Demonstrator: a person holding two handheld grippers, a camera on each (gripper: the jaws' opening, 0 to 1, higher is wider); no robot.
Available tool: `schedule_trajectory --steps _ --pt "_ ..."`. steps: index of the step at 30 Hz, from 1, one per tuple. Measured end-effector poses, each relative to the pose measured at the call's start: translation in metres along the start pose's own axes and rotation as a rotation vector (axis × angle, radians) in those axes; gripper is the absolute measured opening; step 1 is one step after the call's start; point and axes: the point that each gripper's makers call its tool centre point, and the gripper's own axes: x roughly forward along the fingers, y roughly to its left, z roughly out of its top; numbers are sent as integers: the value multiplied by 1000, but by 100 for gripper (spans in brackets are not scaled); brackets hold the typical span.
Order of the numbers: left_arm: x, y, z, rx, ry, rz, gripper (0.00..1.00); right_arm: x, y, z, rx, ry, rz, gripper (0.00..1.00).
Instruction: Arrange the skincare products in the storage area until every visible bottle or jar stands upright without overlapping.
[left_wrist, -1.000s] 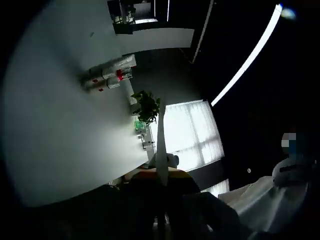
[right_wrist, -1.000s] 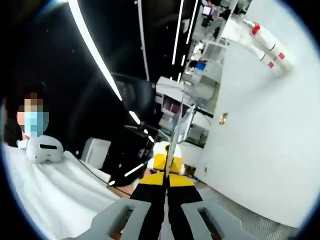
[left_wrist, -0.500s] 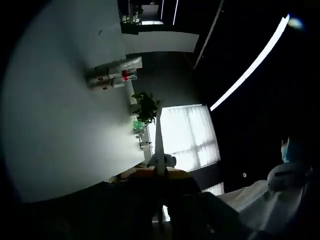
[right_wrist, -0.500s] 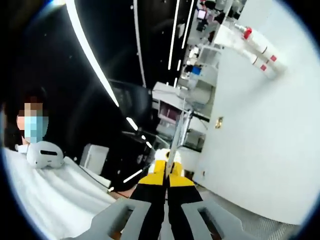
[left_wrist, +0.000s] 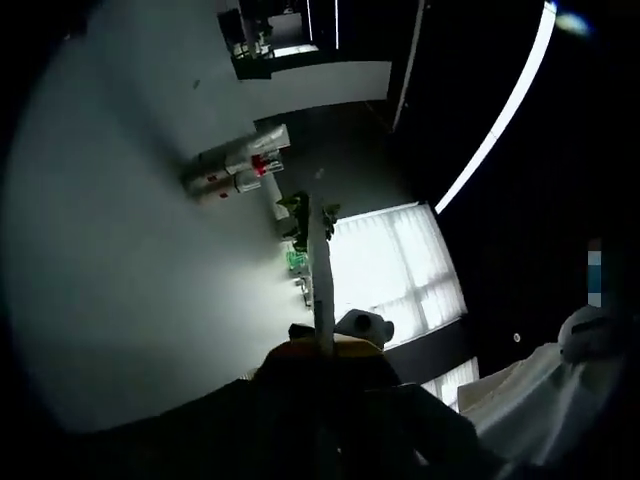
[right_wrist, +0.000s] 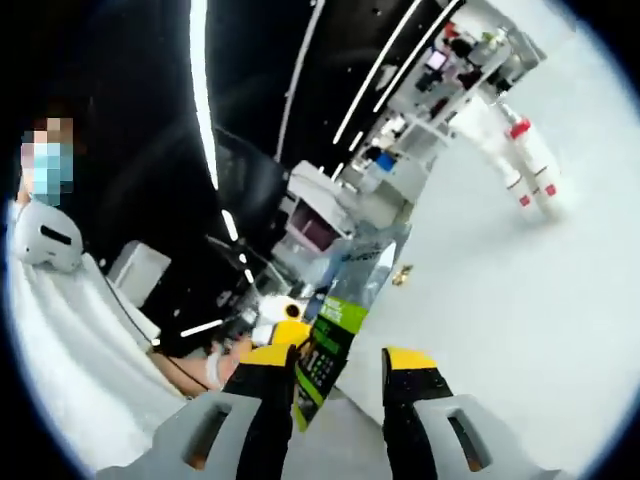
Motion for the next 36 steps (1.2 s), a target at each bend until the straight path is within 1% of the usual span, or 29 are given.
schedule_trajectory --steps 1,2,3,4,5,6,8,9,10,12,13,14,15,16,18,19,20,22,23,24,28,32,36 --pt "0 2 3 -4 -8 6 0 -1 -8 -2 -63 10 -59 39" --pt "-1 5 9 -2 -18 19 0 -3 -17 -4 -117 20 -120 46" --pt "-1 9 13 -2 -25 31 0 -5 -28 -7 -209 37 -197 53" --pt "-2 14 19 -9 -34 49 0 -6 -34 -12 -264 65 -241 59" --pt "-2 16 22 -8 -39 56 0 -7 -39 -19 -307 100 -277 63" --pt "-1 19 28 -4 -48 68 0 -8 -44 -23 -378 126 -318 63" --pt "0 24 37 6 -54 78 0 -8 -50 -25 -493 127 -382 62" --pt "1 24 42 -5 -60 76 0 -8 -51 -26 -500 131 -388 62" --pt "1 26 46 -9 -65 80 0 -7 -55 -30 -526 142 -413 62" --pt "4 28 56 15 -77 92 0 -6 -60 -32 -566 153 -448 63" --pt "5 29 58 12 -77 92 0 -4 -63 -31 -584 157 -466 63" --pt "6 31 64 7 -80 92 0 -3 -64 -28 -621 153 -475 62" --pt "9 34 69 9 -87 96 0 -3 -66 -29 -638 161 -484 62" --pt "10 36 72 10 -91 102 0 -2 -66 -32 -633 173 -483 61" --pt "14 44 82 9 -99 121 0 -5 -72 -36 -634 200 -507 59" --pt "17 49 87 10 -106 132 0 -6 -77 -42 -635 240 -516 57" --pt "19 52 92 9 -111 138 0 -6 -79 -43 -639 254 -524 56" --pt "25 59 101 -7 -121 148 0 -6 -79 -42 -651 249 -520 57" --pt "28 65 107 -14 -134 164 0 -6 -80 -43 -644 251 -518 56" --pt "30 69 112 -14 -145 176 0 -6 -80 -44 -642 259 -521 55" --pt "43 84 129 -15 -156 204 0 -6 -80 -48 -670 280 -522 52" --pt "57 96 140 -4 -154 240 0 -6 -82 -50 -669 295 -524 49" --pt "68 109 148 -3 -141 277 0 -7 -83 -52 -664 306 -526 48"
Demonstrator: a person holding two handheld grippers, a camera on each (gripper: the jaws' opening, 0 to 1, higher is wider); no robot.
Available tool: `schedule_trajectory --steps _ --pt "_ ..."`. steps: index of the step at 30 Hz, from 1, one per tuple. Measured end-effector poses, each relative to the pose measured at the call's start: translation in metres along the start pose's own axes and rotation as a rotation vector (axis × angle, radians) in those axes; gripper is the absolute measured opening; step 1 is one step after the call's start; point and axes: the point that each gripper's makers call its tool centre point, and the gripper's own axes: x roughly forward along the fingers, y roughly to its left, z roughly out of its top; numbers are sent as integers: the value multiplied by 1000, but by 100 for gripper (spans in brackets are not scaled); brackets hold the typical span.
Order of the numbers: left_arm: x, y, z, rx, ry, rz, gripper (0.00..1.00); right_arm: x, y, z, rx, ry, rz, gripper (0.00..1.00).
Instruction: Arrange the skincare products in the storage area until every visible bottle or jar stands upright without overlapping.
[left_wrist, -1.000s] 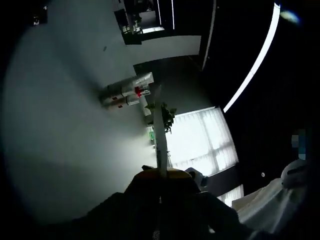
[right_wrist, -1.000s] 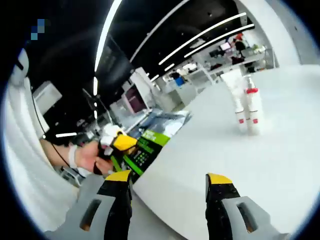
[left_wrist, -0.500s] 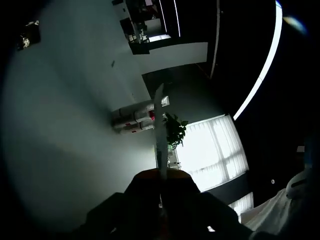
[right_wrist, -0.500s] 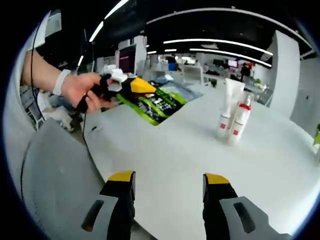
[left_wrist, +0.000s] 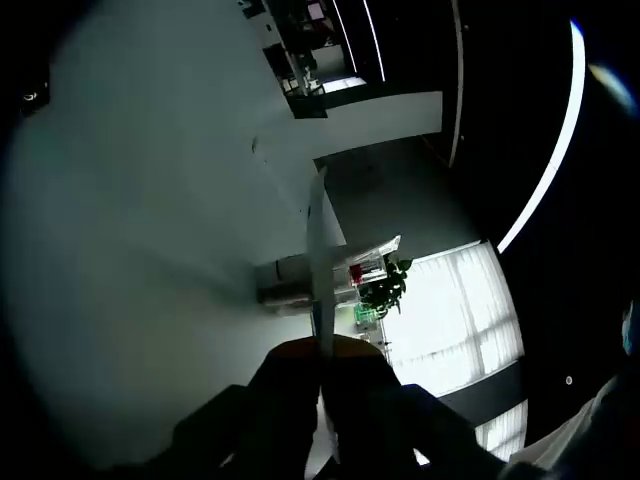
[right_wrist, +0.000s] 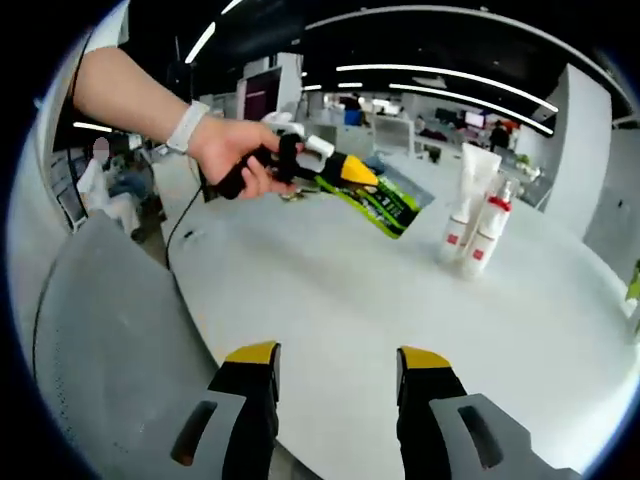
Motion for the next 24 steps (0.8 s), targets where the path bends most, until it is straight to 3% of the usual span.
schedule_trajectory --steps 13,21,24 --pt "36 36 13 -33 7 104 0 1 1 -3 -10 20 3 46" --pt "51 54 6 62 76 191 0 1 2 -4 -16 23 7 45" --pt "55 57 10 68 70 208 0 1 2 -4 -17 25 8 45"
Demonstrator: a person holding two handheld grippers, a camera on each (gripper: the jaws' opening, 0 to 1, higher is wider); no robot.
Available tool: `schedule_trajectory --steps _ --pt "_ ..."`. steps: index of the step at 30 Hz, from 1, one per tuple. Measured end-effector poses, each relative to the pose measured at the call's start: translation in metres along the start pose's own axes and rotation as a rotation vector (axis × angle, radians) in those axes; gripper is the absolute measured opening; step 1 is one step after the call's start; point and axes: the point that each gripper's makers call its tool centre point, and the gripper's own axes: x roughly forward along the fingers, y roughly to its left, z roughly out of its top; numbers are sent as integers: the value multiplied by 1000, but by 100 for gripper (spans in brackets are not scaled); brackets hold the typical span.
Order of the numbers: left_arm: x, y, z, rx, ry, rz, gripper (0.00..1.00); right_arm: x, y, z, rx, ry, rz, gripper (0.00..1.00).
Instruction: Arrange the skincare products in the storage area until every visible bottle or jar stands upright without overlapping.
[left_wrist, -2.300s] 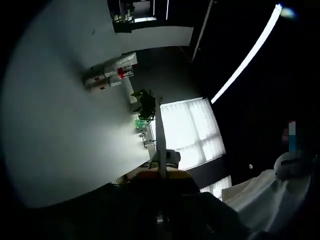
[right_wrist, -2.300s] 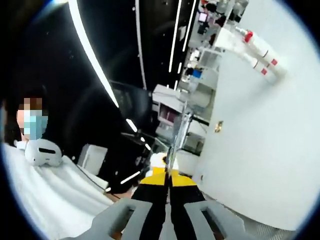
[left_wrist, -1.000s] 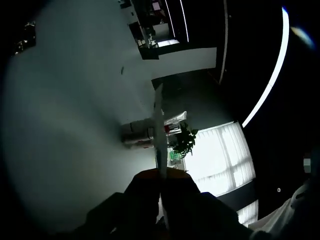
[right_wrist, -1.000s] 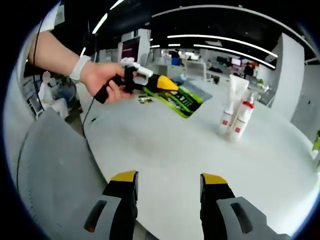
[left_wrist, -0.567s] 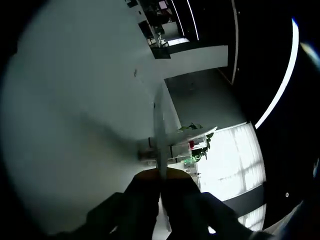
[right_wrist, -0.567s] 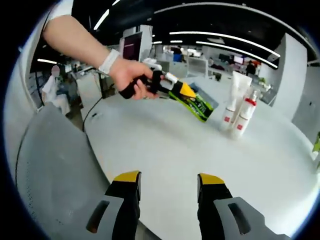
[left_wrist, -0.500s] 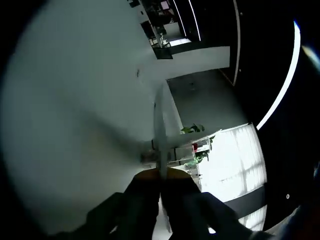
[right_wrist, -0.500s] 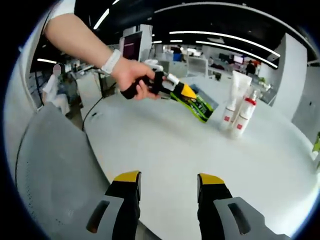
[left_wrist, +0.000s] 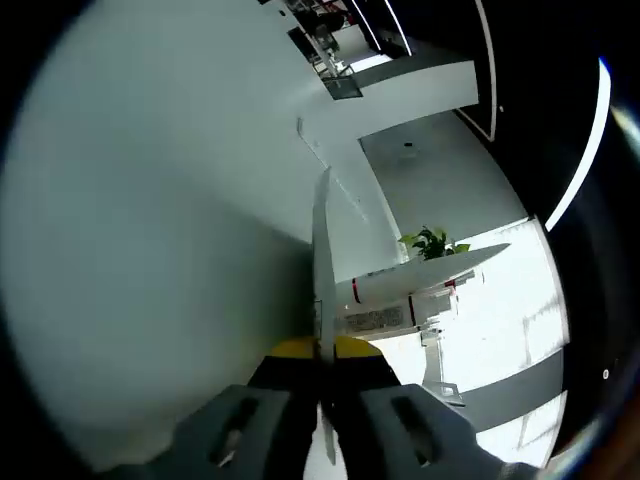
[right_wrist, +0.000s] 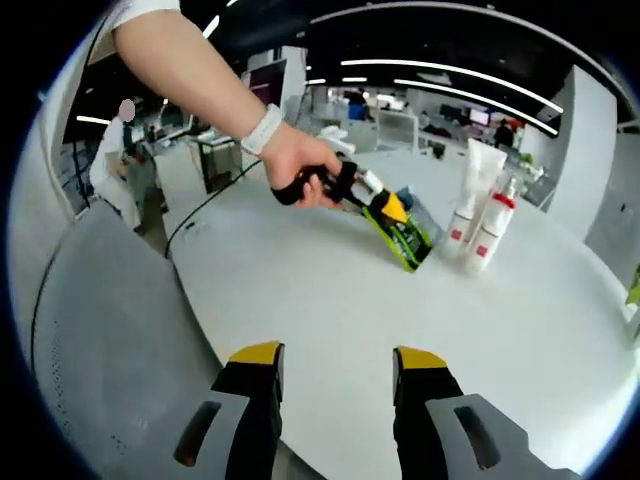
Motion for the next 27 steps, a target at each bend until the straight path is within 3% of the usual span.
schedule_trajectory --steps 4,13,16,22,24,27 --pt "6 7 6 10 -8 56 0 0 1 0 -6 -1 10 46" --pt "10 13 10 135 36 161 3 -1 1 -1 -2 3 11 46" --pt "7 22 11 200 53 222 7 -1 1 -1 -4 2 9 46" --pt "1 23 17 367 91 270 13 0 2 -5 -21 26 9 44" --pt "-1 23 22 423 88 289 18 0 3 -5 -25 26 12 44" --pt "-3 23 23 531 133 330 27 0 2 -5 -22 28 11 43"
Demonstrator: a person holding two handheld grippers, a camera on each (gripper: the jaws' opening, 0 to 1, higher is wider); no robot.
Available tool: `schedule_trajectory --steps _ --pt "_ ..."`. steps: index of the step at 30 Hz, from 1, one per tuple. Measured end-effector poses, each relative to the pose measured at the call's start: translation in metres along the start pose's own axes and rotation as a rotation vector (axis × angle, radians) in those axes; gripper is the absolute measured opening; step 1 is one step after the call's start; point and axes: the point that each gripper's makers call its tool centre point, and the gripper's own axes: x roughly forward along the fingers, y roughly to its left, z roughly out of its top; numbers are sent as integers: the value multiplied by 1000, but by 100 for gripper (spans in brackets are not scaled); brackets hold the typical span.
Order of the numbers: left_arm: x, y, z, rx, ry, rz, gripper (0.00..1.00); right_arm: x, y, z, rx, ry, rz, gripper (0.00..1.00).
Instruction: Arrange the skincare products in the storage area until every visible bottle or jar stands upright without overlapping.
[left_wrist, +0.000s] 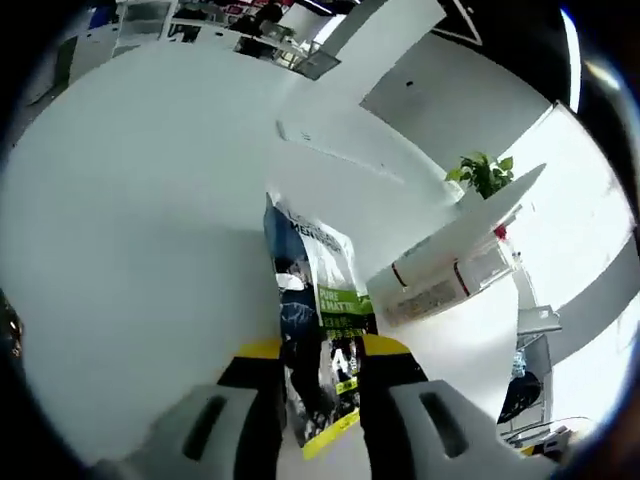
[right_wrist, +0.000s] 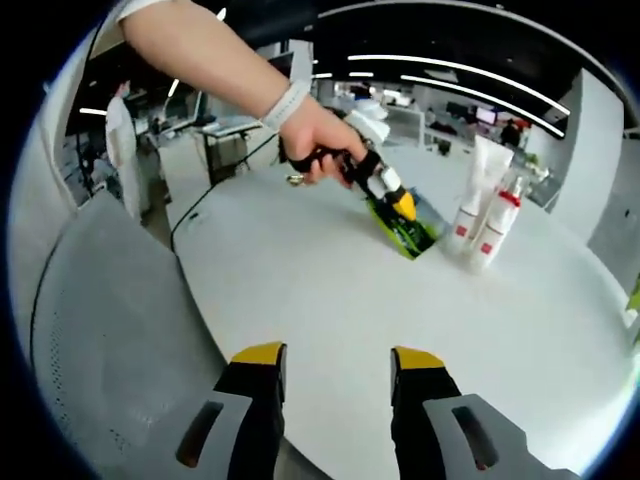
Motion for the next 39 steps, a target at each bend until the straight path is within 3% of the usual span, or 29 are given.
schedule_trajectory --steps 5,11,17,19,21,23,26,33,39 --pt "-3 2 -4 183 49 50 39 0 0 -1 -4 7 0 42" --pt "-1 -5 -10 188 61 47 35 0 0 -4 -6 19 -1 41" --pt "-1 1 -8 208 60 65 36 0 -1 -5 -8 24 -2 40" --pt "-7 5 -2 248 41 83 38 0 -1 -5 -10 24 -3 39" --pt "-14 8 4 342 21 89 40 0 -1 -5 -9 23 -4 39" --pt "-27 6 1 404 19 57 39 0 -1 -5 -11 25 -5 39" --pt "-47 12 -8 416 21 44 45 0 -1 -5 -14 22 -4 39" --pt "-104 50 -32 373 -19 109 55 1 1 -5 -24 24 4 39" --pt "-159 76 -66 343 -24 157 60 1 3 -6 -33 31 14 39"
